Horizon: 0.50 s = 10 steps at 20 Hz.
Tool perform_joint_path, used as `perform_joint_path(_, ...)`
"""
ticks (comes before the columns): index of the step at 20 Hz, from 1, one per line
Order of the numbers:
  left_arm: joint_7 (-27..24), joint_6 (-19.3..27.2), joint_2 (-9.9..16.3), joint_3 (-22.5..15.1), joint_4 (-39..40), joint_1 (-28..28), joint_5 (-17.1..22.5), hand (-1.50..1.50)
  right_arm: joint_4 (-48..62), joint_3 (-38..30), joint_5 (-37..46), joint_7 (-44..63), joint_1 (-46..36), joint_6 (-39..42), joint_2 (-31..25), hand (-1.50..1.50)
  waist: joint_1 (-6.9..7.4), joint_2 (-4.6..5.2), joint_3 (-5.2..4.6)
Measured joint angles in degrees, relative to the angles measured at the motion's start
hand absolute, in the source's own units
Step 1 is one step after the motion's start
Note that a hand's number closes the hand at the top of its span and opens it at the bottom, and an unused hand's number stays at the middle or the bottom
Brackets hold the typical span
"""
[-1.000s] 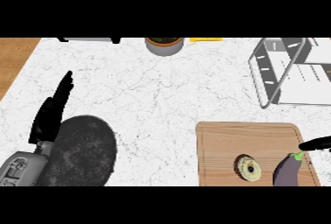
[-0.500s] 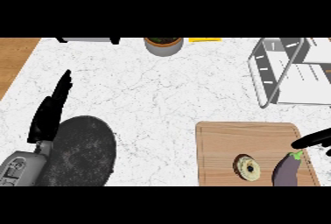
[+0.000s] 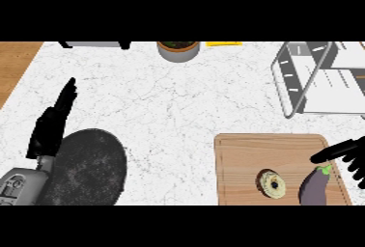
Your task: Pick the eggplant from the cutting board and place it in the tiered basket
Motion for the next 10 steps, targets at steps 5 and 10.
perform_joint_path(5, -0.8, -0.2, -0.2, 0.7, 0.4, 0.4, -0.1, 0.0, 0.9, 2.7, -2.5, -0.1, -1.4, -0.7, 1.1, -1.5, -0.15, -0.14, -0.18)
perform_joint_path(10, -1.1, -0.3, -0.1, 1.3, -0.1, 1.5, -0.3, 0.0, 0.5, 4.2, -4.0, -0.3, -1.9, -2.0, 1.7, -1.5, -0.48, -0.36, -0.29)
